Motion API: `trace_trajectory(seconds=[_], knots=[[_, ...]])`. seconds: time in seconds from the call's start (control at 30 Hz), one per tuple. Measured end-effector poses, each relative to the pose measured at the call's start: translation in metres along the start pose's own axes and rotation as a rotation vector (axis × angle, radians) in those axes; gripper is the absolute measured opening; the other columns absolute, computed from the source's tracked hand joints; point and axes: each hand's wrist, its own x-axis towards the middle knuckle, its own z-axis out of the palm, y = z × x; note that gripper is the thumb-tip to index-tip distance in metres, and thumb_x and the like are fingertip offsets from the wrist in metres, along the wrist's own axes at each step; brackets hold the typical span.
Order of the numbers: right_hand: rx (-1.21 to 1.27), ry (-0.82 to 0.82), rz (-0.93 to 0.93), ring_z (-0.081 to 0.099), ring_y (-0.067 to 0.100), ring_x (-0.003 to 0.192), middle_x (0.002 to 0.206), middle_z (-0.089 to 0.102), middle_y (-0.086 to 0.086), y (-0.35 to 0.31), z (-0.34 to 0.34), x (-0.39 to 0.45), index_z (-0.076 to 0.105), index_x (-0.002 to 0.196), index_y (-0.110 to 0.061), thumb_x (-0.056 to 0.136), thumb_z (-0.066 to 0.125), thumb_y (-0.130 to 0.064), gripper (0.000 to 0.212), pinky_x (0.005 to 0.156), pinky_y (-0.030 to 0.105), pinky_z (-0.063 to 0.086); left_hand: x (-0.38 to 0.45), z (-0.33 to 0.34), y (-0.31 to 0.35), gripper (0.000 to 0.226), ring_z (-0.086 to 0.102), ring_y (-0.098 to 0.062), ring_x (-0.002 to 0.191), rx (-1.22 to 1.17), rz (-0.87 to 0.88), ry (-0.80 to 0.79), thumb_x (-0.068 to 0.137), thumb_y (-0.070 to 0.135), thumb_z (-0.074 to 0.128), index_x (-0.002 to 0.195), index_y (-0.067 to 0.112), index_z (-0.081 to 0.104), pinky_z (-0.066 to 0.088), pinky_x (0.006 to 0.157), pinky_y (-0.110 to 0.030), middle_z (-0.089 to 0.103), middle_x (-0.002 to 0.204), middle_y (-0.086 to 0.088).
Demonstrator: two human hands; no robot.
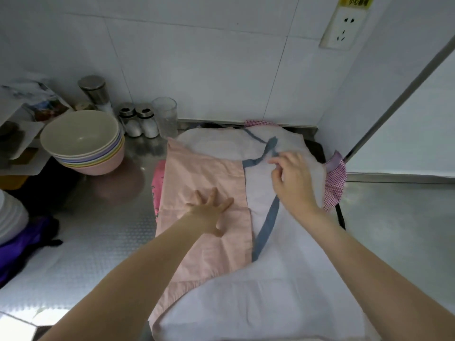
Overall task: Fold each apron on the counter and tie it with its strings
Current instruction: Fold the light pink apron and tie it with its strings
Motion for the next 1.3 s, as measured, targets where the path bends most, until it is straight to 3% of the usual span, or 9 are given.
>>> trace_trajectory(seconds=[0.17, 0.47, 0.53, 0.67, 0.77, 0.87, 0.97, 1.17, 1.3], knots=[[-0.217, -1.053, -0.158, 0.055, 0.033, 0.099, 0.104, 0.056, 0.016, -0.028, 0.045, -0.038, 0.062, 0.097, -0.009, 0.092, 0.041, -0.017, 0.024, 0.077, 0.033, 0.04, -0.012, 0.014, -0.016, 0.085, -0.01, -0.045, 0.14, 0.072, 0.042, 0.093, 0.088, 0.041, 0.056, 0.148, 0.032, -0.004, 0.017, 0.112, -0.059, -0.016, 0.156, -0.005], [-0.16, -0.681, -0.312, 0.054, 0.036, 0.095, 0.097, 0.057, 0.019, -0.071, 0.018, -0.075, 0.065, 0.089, 0.002, 0.08, 0.057, -0.002, 0.013, 0.074, 0.039, 0.043, -0.102, 0.065, -0.059, 0.069, 0.043, -0.026, 0.128, 0.412, 0.211, 0.368, 0.079, 0.025, 0.064, 0.142, 0.015, 0.035, 0.036, 0.103, -0.039, 0.035, 0.147, -0.01], [-0.103, -0.892, -0.368, 0.053, 0.032, 0.098, 0.106, 0.054, 0.015, -0.08, 0.012, -0.111, 0.062, 0.104, -0.002, 0.088, 0.049, -0.007, 0.021, 0.074, 0.04, 0.046, -0.122, 0.086, -0.068, 0.07, 0.06, -0.02, 0.11, 0.461, 0.306, 0.399, 0.062, 0.022, 0.079, 0.127, 0.024, 0.054, 0.048, 0.089, -0.032, 0.056, 0.131, -0.005], [-0.118, -1.197, -0.286, 0.049, 0.03, 0.107, 0.127, 0.041, 0.011, -0.089, 0.005, -0.169, 0.047, 0.127, -0.006, 0.092, 0.044, -0.014, 0.036, 0.083, 0.04, 0.044, -0.147, 0.138, -0.082, 0.068, 0.009, -0.018, 0.145, 0.501, 0.29, 0.143, 0.095, 0.018, 0.042, 0.149, 0.031, 0.003, 0.01, 0.116, -0.033, 0.002, 0.158, 0.0], [-0.169, -1.239, -0.243, 0.03, 0.029, 0.128, 0.147, 0.02, 0.009, -0.09, -0.001, -0.198, 0.025, 0.144, -0.014, 0.086, 0.057, -0.033, 0.069, 0.103, 0.037, 0.035, -0.162, 0.157, -0.081, 0.079, 0.022, -0.022, 0.142, 0.487, 0.219, 0.189, 0.083, 0.013, 0.056, 0.149, 0.026, 0.014, 0.018, 0.115, -0.035, 0.017, 0.156, -0.007], [-0.321, -1.226, -0.297, 0.008, 0.034, 0.14, 0.156, -0.008, 0.012, -0.094, -0.005, -0.226, -0.002, 0.15, -0.02, 0.08, 0.064, -0.047, 0.1, 0.114, 0.043, 0.017, -0.159, 0.165, -0.077, 0.087, 0.067, -0.024, 0.095, 0.472, 0.267, 0.305, 0.037, 0.029, 0.087, 0.116, 0.027, 0.05, 0.054, 0.079, -0.033, 0.066, 0.11, -0.009], [-0.421, -1.176, -0.286, -0.011, 0.038, 0.142, 0.154, -0.022, 0.013, -0.089, 0.0, -0.25, -0.018, 0.148, -0.021, 0.079, 0.069, -0.04, 0.112, 0.114, 0.055, 0.003, -0.154, 0.167, -0.077, 0.072, 0.065, -0.018, 0.06, 0.424, 0.271, 0.389, 0.027, 0.024, 0.09, 0.09, 0.024, 0.055, 0.052, 0.056, -0.025, 0.065, 0.078, -0.002], [-0.494, -1.007, -0.22, 0.048, 0.041, 0.125, 0.142, 0.045, 0.018, -0.084, 0.008, -0.267, 0.025, 0.14, -0.01, 0.024, 0.091, -0.017, 0.134, 0.093, 0.059, 0.042, -0.159, 0.163, -0.087, 0.042, 0.056, -0.019, 0.041, 0.362, 0.313, 0.473, 0.037, 0.021, 0.092, 0.071, 0.018, 0.069, 0.045, 0.039, -0.02, 0.057, 0.063, -0.003], [-0.463, -0.924, -0.226, 0.049, 0.042, 0.122, 0.143, 0.042, 0.019, -0.085, 0.003, -0.259, 0.032, 0.142, -0.005, 0.047, 0.085, -0.032, 0.112, 0.095, 0.061, 0.039, -0.168, 0.147, -0.085, 0.025, 0.064, -0.025, 0.066, 0.23, 0.371, 0.486, 0.072, 0.019, 0.074, 0.094, 0.011, 0.065, 0.052, 0.062, -0.025, 0.063, 0.079, -0.006]])
